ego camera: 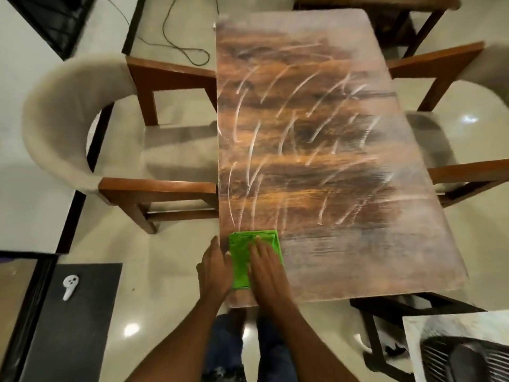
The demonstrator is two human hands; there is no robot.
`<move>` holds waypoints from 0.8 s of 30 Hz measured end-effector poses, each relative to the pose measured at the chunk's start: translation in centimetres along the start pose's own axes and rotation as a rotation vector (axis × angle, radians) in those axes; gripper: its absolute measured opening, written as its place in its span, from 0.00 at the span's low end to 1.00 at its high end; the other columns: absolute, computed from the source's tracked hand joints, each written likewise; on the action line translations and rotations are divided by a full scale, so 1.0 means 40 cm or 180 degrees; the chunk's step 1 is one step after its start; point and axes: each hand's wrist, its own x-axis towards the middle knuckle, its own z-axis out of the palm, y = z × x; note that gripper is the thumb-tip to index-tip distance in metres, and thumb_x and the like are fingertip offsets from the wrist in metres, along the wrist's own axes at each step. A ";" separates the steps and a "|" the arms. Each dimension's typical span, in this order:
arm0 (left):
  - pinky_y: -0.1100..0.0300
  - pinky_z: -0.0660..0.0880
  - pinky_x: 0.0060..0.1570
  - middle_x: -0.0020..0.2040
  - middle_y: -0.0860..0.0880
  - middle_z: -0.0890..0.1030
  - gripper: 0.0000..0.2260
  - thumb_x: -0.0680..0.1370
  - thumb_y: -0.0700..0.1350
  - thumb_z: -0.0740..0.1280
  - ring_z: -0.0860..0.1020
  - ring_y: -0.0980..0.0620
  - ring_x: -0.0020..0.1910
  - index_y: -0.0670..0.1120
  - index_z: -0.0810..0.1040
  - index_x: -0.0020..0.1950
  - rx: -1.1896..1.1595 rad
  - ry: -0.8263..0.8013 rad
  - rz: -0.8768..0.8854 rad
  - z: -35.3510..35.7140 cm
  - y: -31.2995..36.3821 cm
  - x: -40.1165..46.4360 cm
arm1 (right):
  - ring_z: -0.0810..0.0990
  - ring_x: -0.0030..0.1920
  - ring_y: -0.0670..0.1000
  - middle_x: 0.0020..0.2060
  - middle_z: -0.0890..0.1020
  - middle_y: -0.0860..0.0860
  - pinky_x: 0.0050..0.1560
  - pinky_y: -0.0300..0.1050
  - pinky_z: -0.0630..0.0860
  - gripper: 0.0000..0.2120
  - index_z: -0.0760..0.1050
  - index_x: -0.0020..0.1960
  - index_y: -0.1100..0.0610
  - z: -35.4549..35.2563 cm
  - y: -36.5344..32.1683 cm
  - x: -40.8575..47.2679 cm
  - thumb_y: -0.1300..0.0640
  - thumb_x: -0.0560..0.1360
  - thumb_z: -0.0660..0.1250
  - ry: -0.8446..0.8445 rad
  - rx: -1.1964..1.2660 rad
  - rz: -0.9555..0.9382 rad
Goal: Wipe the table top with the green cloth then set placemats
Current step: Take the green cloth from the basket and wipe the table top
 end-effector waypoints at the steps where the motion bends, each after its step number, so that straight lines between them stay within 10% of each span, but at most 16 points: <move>1: 0.40 0.69 0.74 0.75 0.44 0.75 0.22 0.85 0.49 0.58 0.74 0.40 0.73 0.49 0.65 0.80 -0.0077 0.0126 0.0155 0.025 -0.021 0.009 | 0.76 0.74 0.61 0.75 0.74 0.60 0.70 0.58 0.77 0.39 0.69 0.78 0.55 0.052 -0.022 0.001 0.50 0.71 0.80 -0.0102 0.0028 -0.0058; 10: 0.38 0.59 0.78 0.85 0.52 0.60 0.26 0.86 0.44 0.55 0.56 0.53 0.84 0.47 0.58 0.85 -0.0211 0.0534 0.1331 0.131 -0.105 0.114 | 0.47 0.86 0.53 0.86 0.48 0.53 0.82 0.57 0.54 0.31 0.50 0.86 0.51 0.180 -0.051 0.084 0.41 0.87 0.47 0.0260 0.0209 0.0268; 16: 0.55 0.56 0.79 0.83 0.46 0.64 0.23 0.87 0.43 0.56 0.61 0.52 0.83 0.43 0.63 0.83 -0.0677 0.1187 0.1234 0.090 -0.030 0.328 | 0.49 0.85 0.52 0.86 0.51 0.53 0.82 0.54 0.54 0.29 0.53 0.86 0.49 0.105 -0.006 0.505 0.44 0.87 0.52 0.0483 -0.0086 0.0044; 24: 0.41 0.66 0.77 0.80 0.44 0.70 0.22 0.87 0.43 0.56 0.67 0.50 0.80 0.41 0.67 0.81 -0.1058 0.1502 0.1209 0.079 -0.035 0.376 | 0.49 0.85 0.50 0.86 0.52 0.51 0.81 0.55 0.57 0.28 0.55 0.86 0.49 0.129 -0.020 0.376 0.47 0.87 0.53 0.0428 -0.0239 -0.0059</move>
